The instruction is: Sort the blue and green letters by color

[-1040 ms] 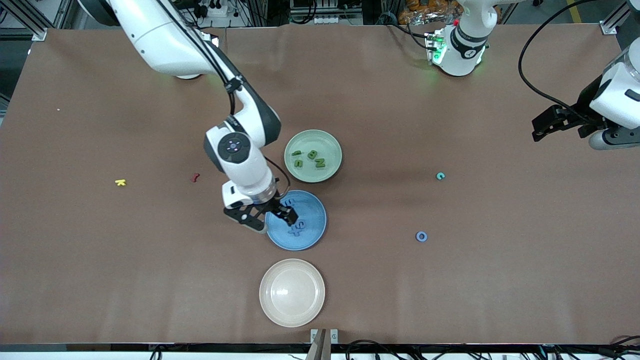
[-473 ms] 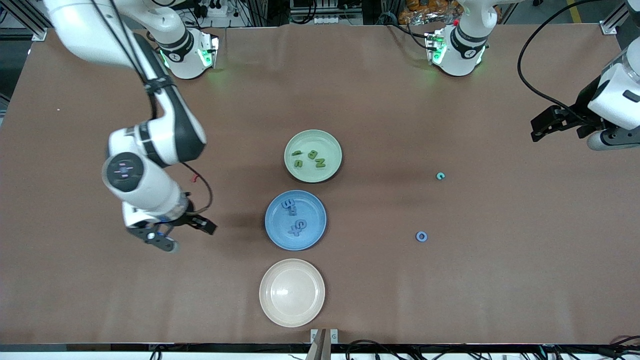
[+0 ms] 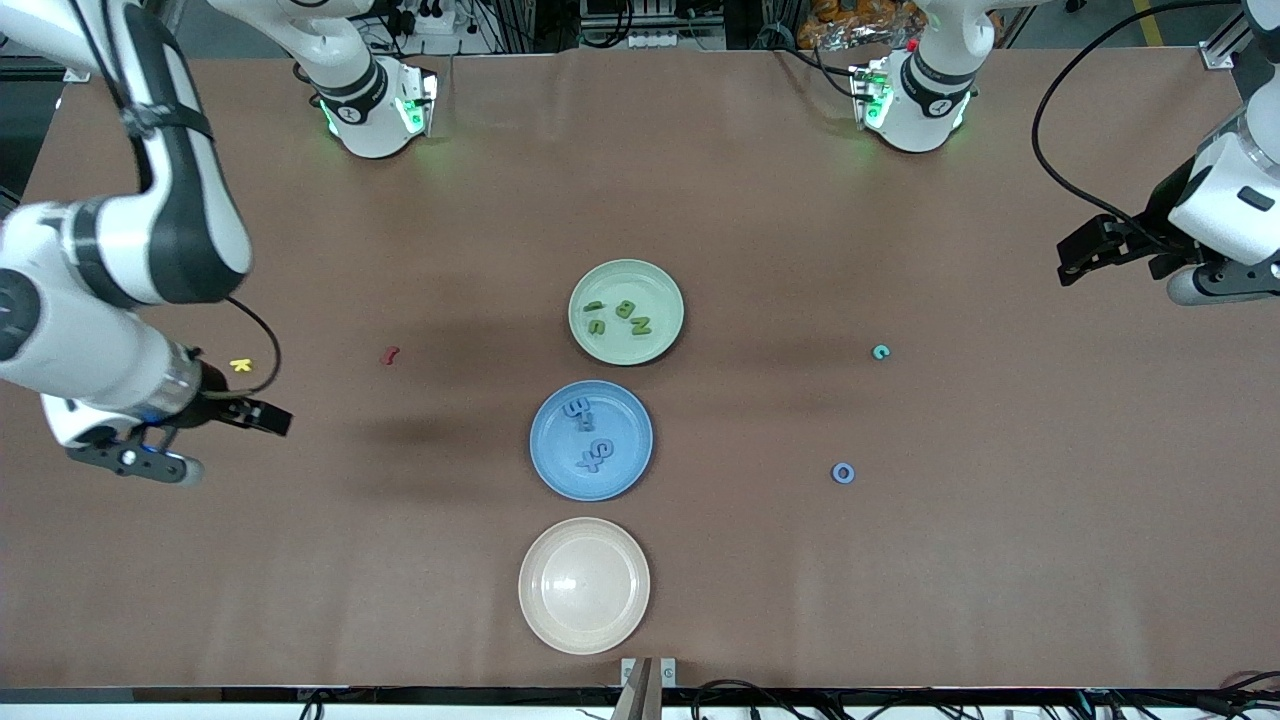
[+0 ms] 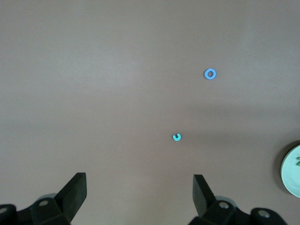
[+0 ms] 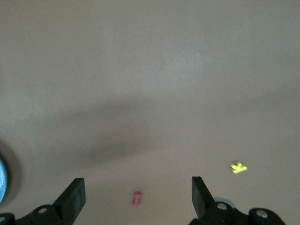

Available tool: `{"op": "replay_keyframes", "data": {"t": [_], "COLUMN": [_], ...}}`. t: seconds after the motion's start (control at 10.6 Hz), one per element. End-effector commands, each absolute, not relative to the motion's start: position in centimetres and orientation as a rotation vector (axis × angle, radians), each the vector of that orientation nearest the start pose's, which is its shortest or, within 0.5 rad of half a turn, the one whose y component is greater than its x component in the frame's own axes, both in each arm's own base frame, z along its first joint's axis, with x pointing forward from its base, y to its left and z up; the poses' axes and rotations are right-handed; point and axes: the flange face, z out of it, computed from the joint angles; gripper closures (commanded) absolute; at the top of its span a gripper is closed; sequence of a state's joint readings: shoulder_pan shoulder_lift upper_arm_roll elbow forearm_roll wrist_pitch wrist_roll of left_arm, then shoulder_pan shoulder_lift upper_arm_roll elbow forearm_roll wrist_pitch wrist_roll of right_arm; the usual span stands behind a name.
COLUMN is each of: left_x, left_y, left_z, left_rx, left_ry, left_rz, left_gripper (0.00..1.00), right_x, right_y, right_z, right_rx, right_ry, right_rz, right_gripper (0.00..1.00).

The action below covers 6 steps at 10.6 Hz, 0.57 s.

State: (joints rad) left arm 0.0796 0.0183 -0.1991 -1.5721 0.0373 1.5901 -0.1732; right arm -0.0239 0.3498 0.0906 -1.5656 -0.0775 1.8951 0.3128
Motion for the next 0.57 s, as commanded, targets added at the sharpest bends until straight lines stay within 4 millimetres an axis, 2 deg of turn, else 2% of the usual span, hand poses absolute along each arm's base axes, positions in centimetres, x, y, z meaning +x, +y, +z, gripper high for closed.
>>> {"op": "replay_keyframes", "data": {"t": [0.0,0.09,0.28,0.38,0.47], "left_x": [55.6,55.6,55.6,55.5,55.5], "left_y": [-6.2,-6.2,-6.8,-7.4,-7.1], "left_z": [61.6,61.7,61.7,61.8,62.0], "left_rx": [-3.128,-3.128,-3.126,-3.123,-3.122], "left_ry": [-0.055,-0.055,-0.038,-0.031,-0.026], "left_rz": [0.009,0.007,0.003,0.002,-0.007], "left_gripper": [0.0,0.0,0.0,0.0,0.0], "right_x": [61.7,60.6,59.2,58.7,58.4], "right_y": [-1.7,-1.8,-4.3,-4.1,-5.1], "right_z": [50.3,52.1,55.5,57.5,59.5], "right_rx": [-3.107,-3.112,-3.116,-3.132,-3.133], "right_ry": [0.246,0.255,0.32,0.323,0.349], "right_rz": [0.104,0.123,0.078,0.07,0.063], "right_gripper": [0.0,0.0,0.0,0.0,0.0]}}
